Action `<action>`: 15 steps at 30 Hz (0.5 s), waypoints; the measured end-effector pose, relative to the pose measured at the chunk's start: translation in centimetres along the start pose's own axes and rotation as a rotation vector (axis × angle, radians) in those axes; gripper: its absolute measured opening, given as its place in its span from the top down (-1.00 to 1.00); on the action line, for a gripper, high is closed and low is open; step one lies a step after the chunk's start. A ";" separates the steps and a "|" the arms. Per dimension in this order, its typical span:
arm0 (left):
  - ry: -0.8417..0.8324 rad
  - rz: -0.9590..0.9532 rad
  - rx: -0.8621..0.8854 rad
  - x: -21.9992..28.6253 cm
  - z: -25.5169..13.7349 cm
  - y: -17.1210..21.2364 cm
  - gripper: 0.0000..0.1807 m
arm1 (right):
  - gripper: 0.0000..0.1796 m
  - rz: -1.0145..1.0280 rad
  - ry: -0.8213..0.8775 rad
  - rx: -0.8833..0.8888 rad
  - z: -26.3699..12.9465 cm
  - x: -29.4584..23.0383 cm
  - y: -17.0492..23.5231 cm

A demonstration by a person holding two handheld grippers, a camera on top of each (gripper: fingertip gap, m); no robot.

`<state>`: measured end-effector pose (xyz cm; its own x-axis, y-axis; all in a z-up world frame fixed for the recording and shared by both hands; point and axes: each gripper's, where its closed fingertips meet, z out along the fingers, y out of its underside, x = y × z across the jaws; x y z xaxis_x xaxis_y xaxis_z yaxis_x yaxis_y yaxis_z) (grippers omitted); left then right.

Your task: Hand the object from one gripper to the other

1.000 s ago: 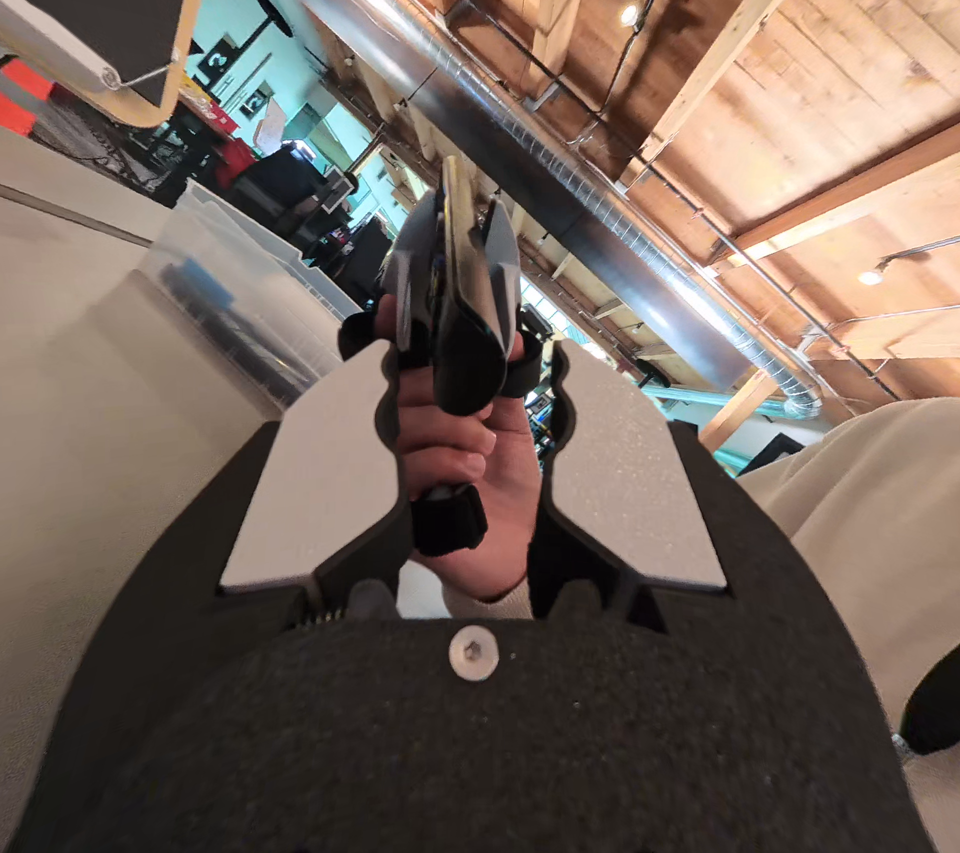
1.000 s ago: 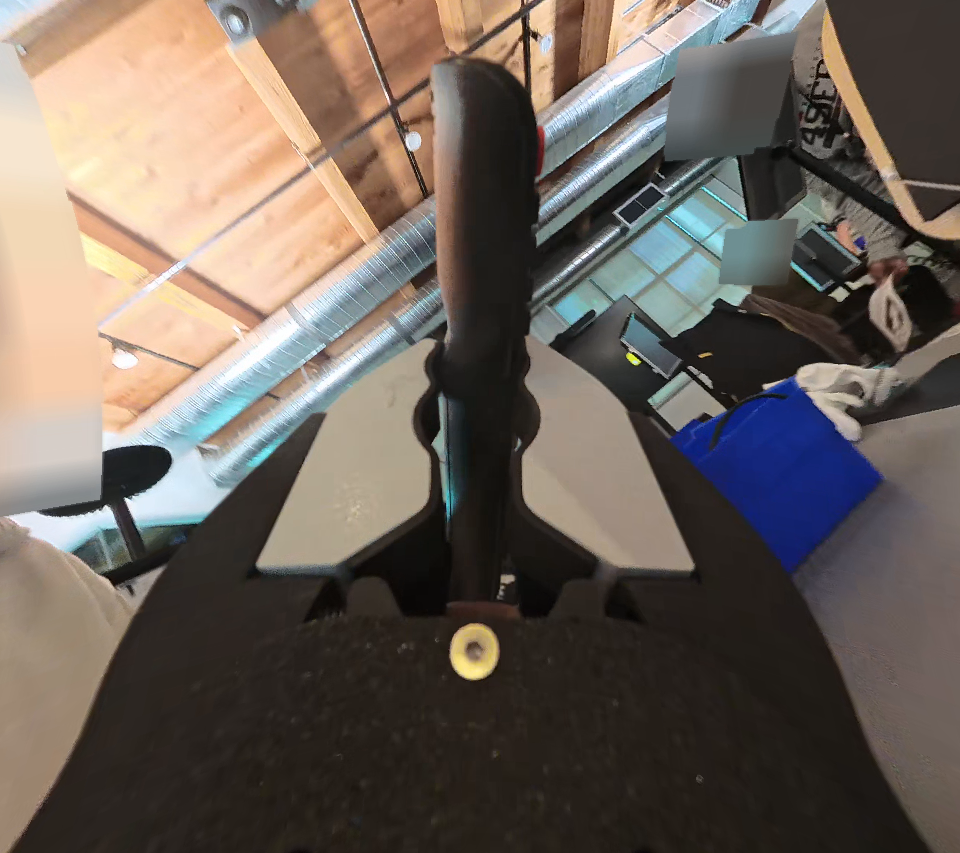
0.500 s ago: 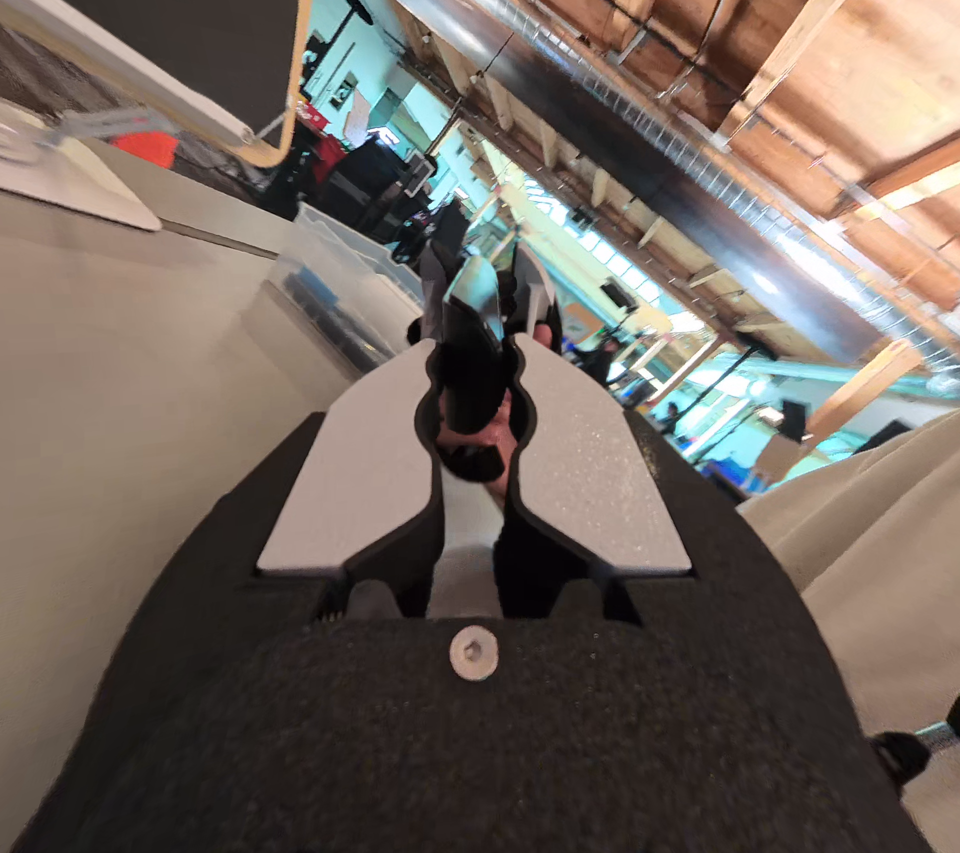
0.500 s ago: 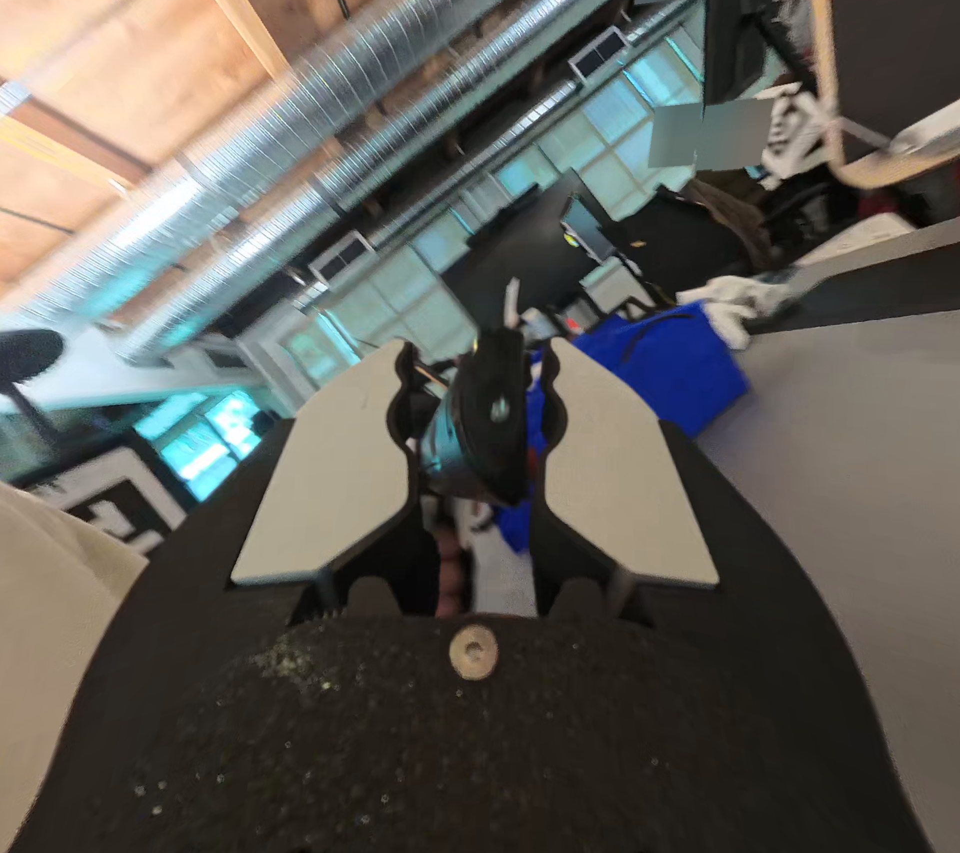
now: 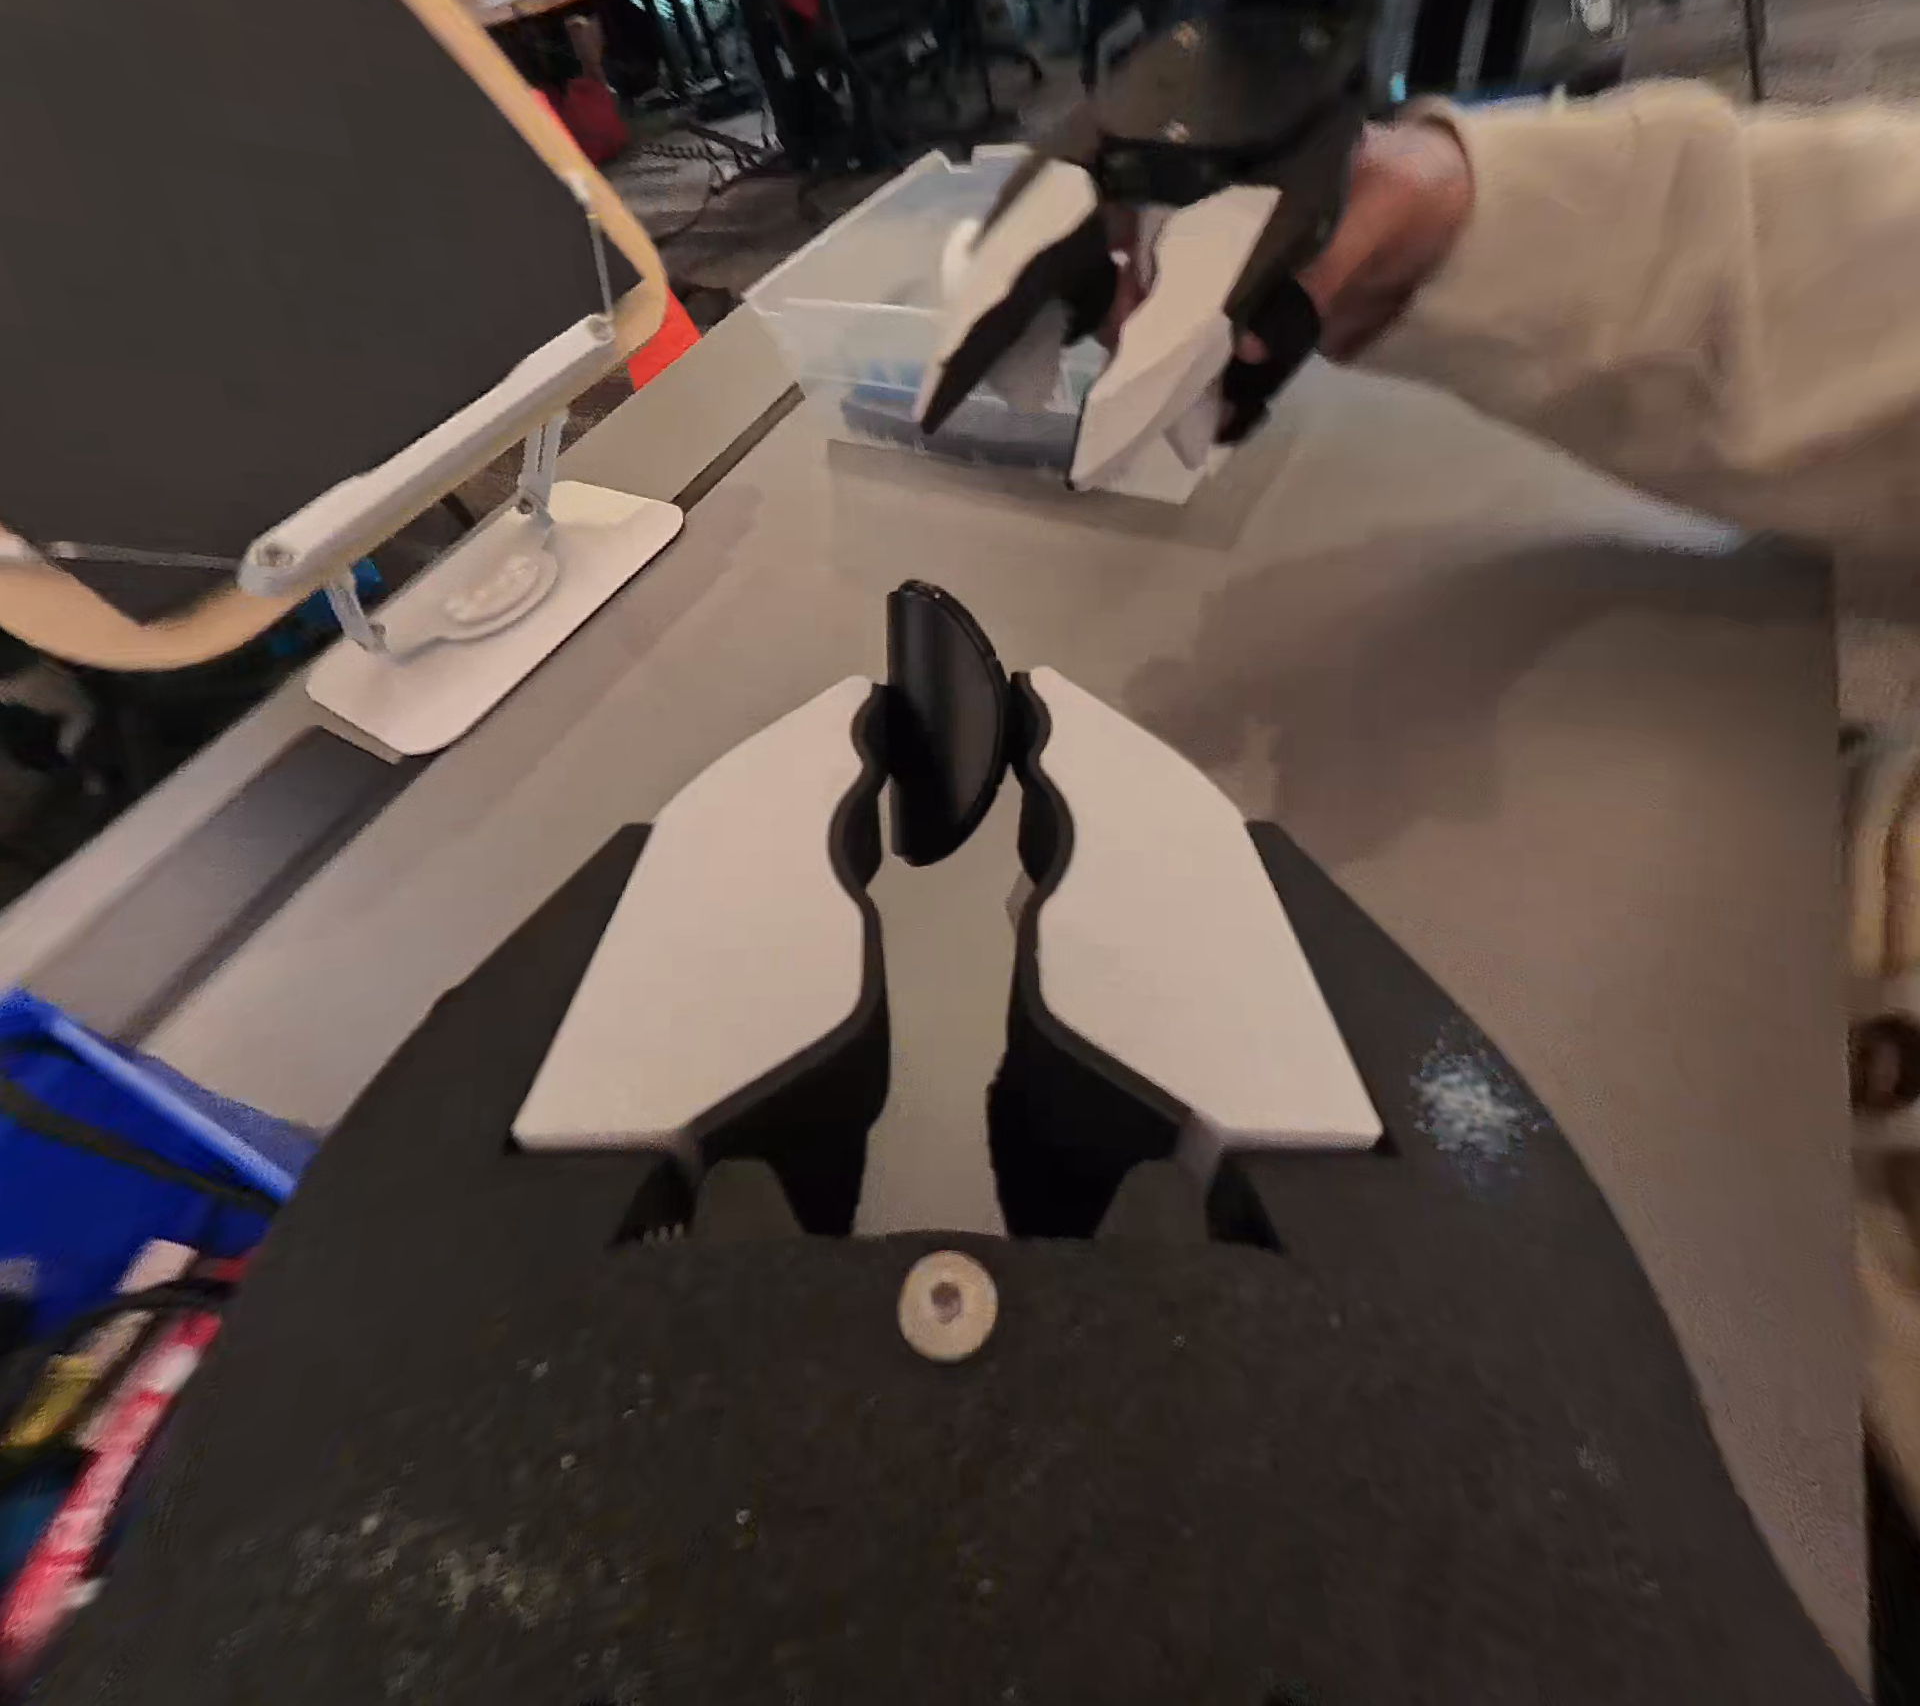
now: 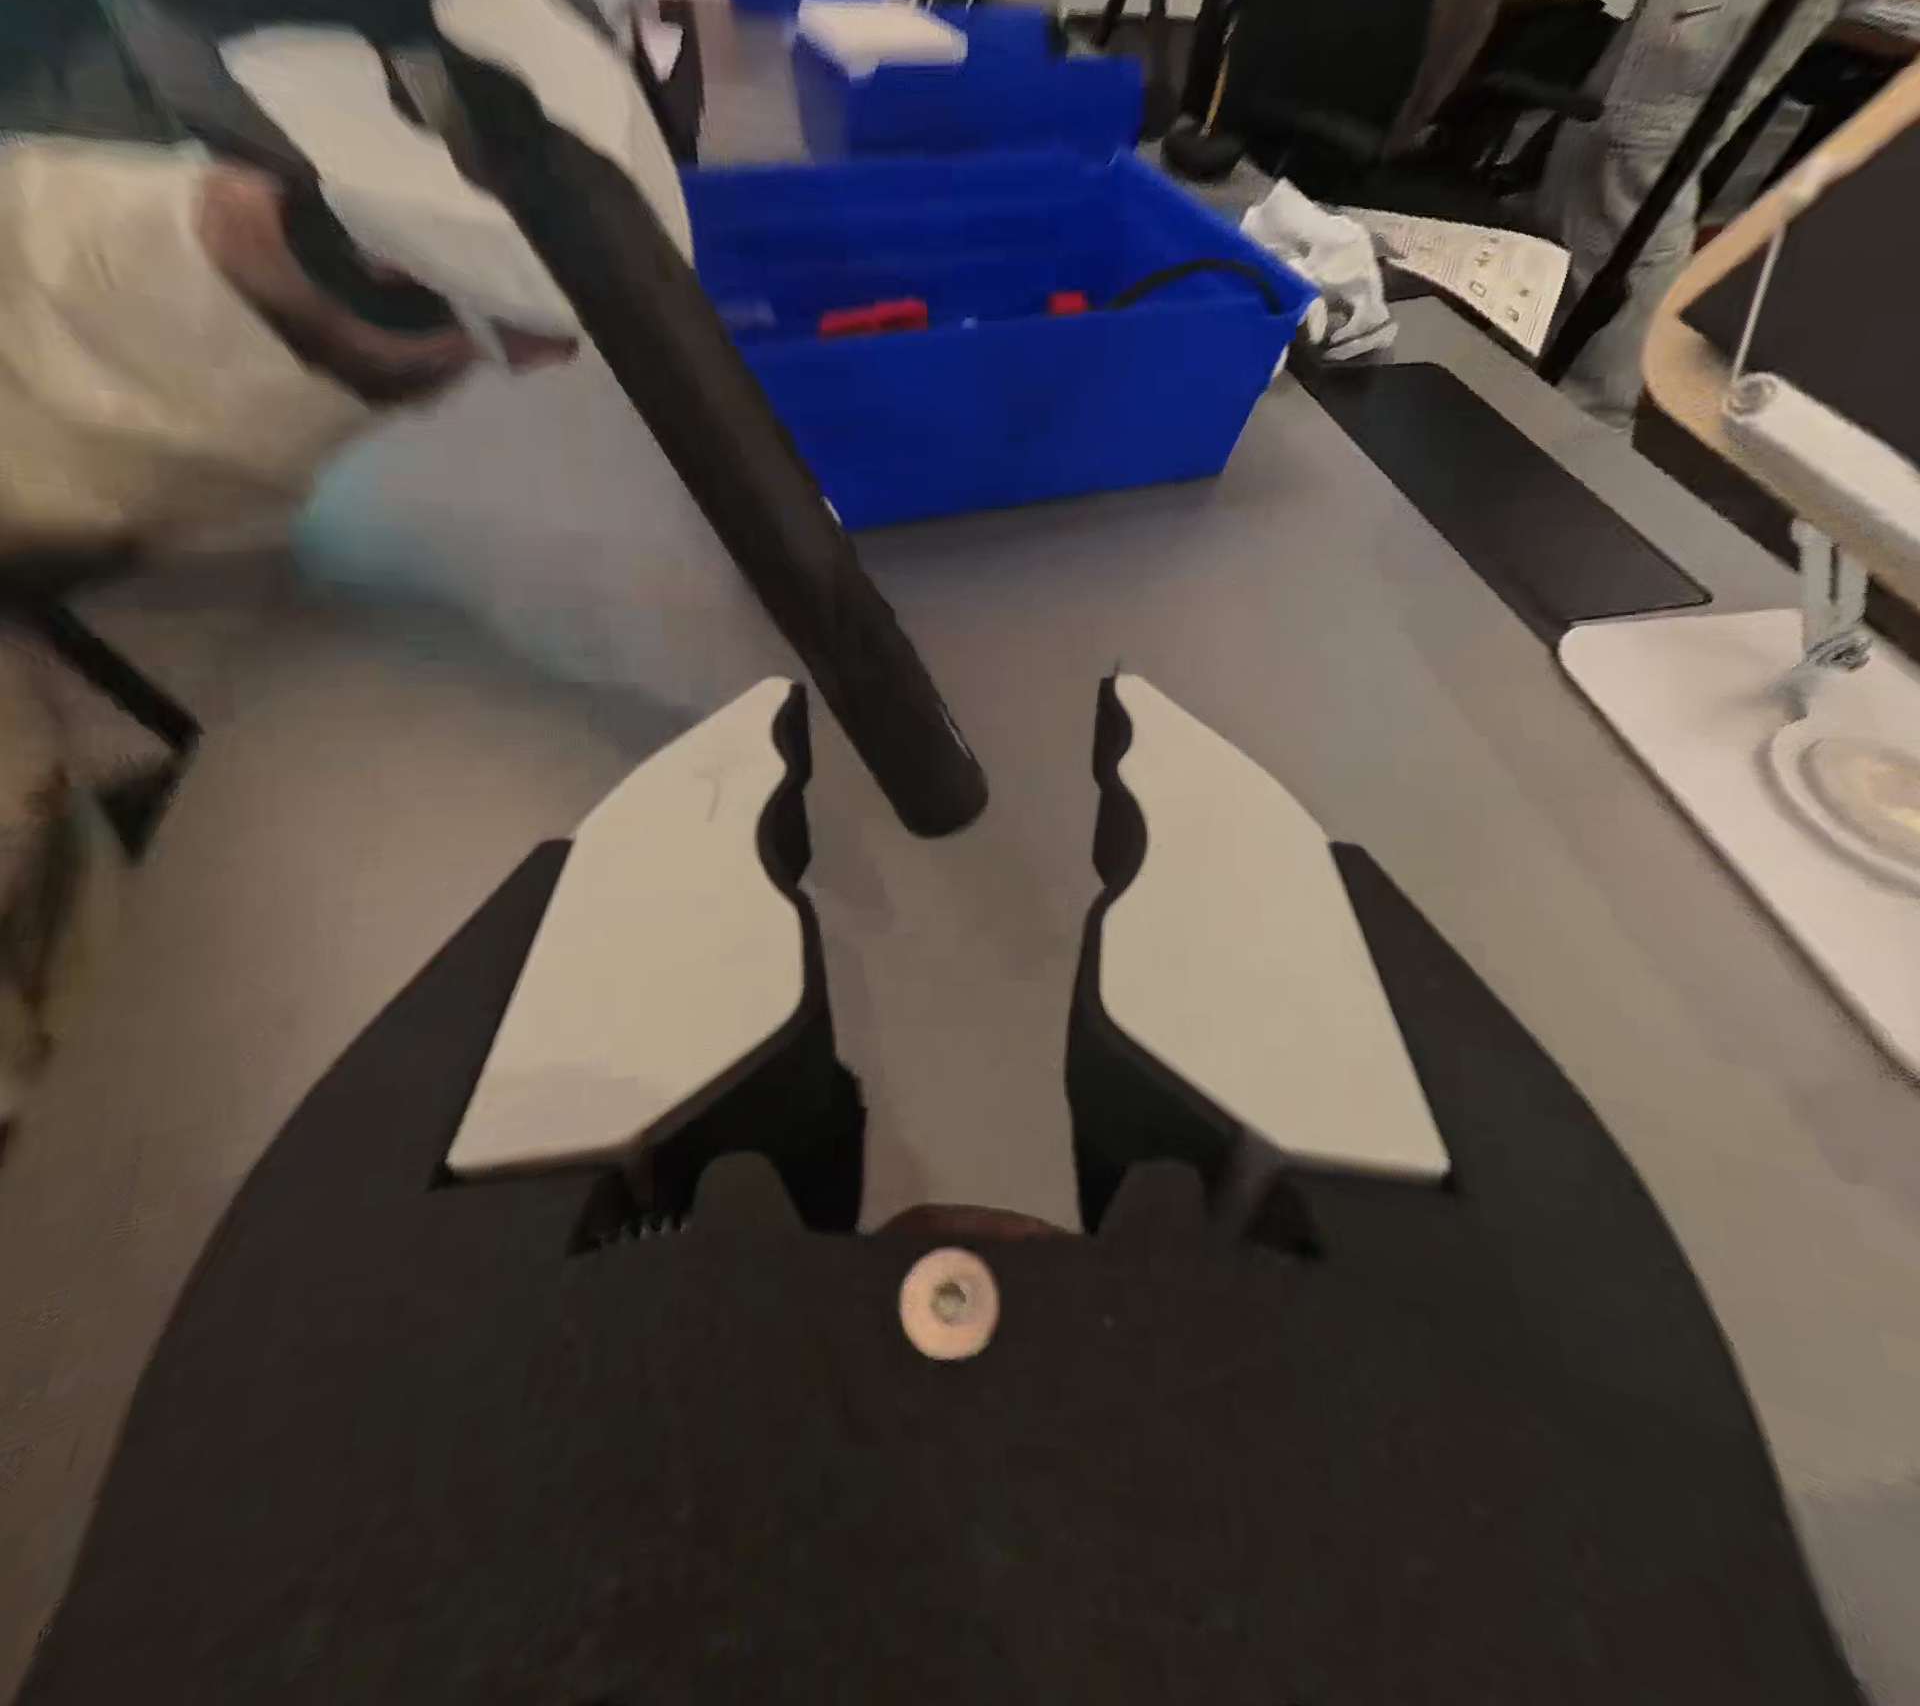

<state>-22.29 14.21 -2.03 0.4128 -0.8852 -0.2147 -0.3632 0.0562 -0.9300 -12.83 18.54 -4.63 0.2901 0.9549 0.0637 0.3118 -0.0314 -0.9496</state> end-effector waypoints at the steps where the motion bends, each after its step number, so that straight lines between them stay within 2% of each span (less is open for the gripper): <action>1: 0.014 0.064 -0.032 0.5 -0.1 -0.2 0.76 | 0.40 -0.054 -0.012 -0.023 0.2 -0.2 0.2; 5: 0.081 0.253 -0.111 2.6 -0.4 -1.4 0.76 | 0.41 -0.150 -0.182 -0.101 2.3 -3.1 2.0; 9: 0.136 0.355 -0.135 4.4 -0.2 -2.8 0.76 | 0.44 -0.246 -0.255 -0.149 5.6 -5.0 4.5; 10: 0.143 0.367 -0.135 4.6 -0.1 -3.1 0.76 | 0.68 -0.278 -0.280 -0.154 6.1 -5.5 4.9; 13: 0.142 0.368 -0.152 4.7 0.3 -3.1 0.76 | 0.71 -0.387 -0.247 -0.146 7.1 -5.2 5.1; 15: 0.145 0.288 -0.141 4.4 0.4 -3.2 0.76 | 0.72 -0.410 -0.232 -0.154 7.2 -5.1 5.1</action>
<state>-19.02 10.31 -0.13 0.1573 -0.8991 -0.4084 -0.5632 0.2580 -0.7850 -19.27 15.64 -12.04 -0.0881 0.9378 0.3359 0.4934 0.3340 -0.8031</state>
